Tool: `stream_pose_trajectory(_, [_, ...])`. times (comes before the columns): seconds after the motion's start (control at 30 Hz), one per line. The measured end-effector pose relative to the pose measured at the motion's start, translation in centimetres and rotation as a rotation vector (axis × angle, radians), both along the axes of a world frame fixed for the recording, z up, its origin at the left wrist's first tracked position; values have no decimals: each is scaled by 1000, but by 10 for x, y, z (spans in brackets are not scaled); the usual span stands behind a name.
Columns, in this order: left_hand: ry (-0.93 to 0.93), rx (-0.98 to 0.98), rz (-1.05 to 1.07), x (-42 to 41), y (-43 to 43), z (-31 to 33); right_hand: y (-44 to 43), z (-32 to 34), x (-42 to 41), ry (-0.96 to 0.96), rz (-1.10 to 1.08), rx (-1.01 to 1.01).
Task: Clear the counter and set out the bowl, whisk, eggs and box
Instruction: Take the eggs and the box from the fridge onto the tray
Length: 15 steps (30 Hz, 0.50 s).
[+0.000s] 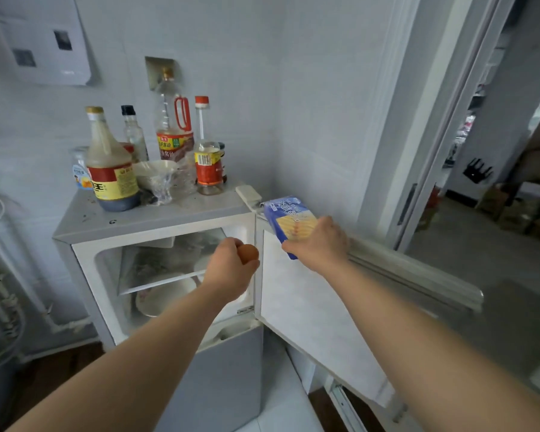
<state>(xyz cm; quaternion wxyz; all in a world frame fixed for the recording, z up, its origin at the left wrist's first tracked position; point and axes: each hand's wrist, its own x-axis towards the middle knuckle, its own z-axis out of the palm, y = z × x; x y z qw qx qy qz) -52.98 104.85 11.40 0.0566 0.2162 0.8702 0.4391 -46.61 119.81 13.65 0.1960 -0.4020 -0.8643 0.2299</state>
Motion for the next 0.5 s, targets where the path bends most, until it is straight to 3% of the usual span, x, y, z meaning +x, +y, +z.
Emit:
stream_pose_trajectory(0.17, [-20,15,41,29,20,6,36,0,33,-184,39,25])
stream_pose_trajectory(0.5, [20,-4,191,72,11,11,32,13,66,-190,206,8])
